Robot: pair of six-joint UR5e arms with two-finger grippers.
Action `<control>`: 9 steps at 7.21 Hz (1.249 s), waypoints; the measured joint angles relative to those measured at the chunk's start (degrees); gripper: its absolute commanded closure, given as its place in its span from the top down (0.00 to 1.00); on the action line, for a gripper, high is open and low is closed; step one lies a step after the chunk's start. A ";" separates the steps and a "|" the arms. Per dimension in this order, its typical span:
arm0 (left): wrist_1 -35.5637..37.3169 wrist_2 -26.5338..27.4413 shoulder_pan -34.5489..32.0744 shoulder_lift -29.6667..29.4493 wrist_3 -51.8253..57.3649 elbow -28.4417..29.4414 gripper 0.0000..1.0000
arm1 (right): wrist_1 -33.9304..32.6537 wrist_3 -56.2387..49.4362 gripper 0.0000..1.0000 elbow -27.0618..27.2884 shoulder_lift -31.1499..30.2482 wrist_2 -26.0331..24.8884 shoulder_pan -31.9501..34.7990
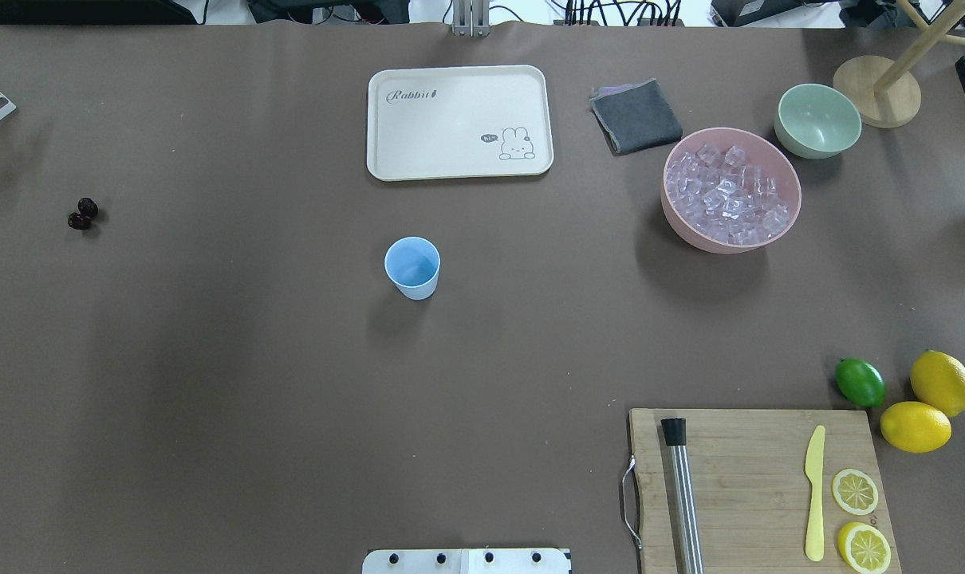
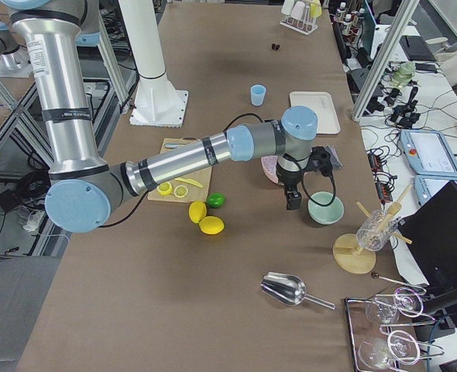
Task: Put ice and cherries in cup
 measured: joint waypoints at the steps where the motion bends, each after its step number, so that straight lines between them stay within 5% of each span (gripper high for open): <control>1: 0.04 -0.04 0.06 -0.02 0.11 0.16 0.98 | 5.60 6.86 1.00 -0.04 0.61 0.42 -4.29; 3: -0.01 -0.01 0.29 -0.09 0.16 0.29 0.98 | 16.07 22.27 0.99 -2.15 5.03 -4.72 -14.68; 5: -0.55 0.08 0.68 -0.75 0.21 1.27 0.98 | 18.55 29.68 0.97 -7.20 11.29 -12.50 -23.04; 9: -4.03 0.22 0.79 -1.63 0.26 4.06 0.98 | 26.75 32.27 0.95 -16.57 13.16 -16.65 -27.72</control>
